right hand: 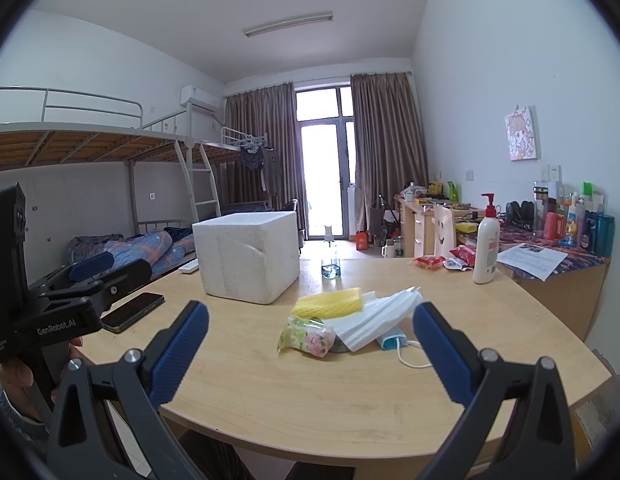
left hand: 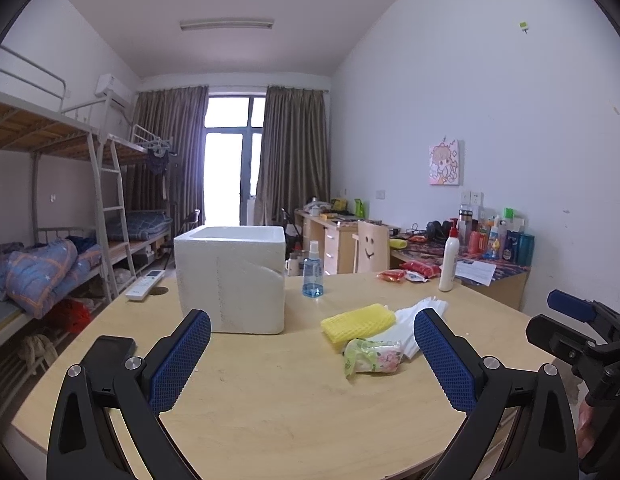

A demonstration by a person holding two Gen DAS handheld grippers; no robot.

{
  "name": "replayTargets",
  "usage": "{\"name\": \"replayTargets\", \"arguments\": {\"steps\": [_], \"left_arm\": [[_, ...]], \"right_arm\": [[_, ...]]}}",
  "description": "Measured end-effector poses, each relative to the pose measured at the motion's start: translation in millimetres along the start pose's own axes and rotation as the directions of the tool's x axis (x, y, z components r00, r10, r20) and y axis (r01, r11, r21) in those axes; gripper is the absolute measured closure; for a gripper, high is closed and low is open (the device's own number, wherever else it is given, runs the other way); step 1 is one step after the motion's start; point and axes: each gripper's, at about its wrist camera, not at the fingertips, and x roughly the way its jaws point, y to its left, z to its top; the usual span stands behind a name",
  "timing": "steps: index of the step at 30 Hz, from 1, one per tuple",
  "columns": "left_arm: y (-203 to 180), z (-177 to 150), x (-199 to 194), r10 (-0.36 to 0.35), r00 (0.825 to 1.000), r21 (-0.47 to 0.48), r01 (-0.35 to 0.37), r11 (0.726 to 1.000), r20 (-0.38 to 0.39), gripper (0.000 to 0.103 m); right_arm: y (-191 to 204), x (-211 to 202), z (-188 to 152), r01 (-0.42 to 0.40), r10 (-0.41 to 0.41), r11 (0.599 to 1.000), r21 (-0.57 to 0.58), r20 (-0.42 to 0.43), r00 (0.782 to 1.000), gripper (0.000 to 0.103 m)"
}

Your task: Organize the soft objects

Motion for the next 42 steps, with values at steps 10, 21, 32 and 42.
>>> {"name": "replayTargets", "arguments": {"steps": [10,21,32,42], "left_arm": [[-7,-6,33,-0.054,0.995,0.015,0.056,0.998,-0.089,0.001],[-19,-13,81,-0.103,0.972,0.038,0.114,0.993,-0.211,0.001],[-30,-26,136,-0.188,0.92,0.039,0.214,0.976,-0.344,0.001],[-43,-36,178,-0.241,0.854,0.05,0.296,0.954,-0.462,0.004]], "right_arm": [[-9,23,-5,-0.004,0.005,1.0,0.011,-0.051,0.999,0.0],[-21,53,-6,0.024,-0.022,1.0,0.012,-0.121,0.992,0.0],[-50,88,-3,0.042,-0.031,0.998,0.051,-0.202,0.979,0.0],[-69,128,-4,0.054,-0.026,0.995,0.082,-0.316,0.948,0.0]]}}
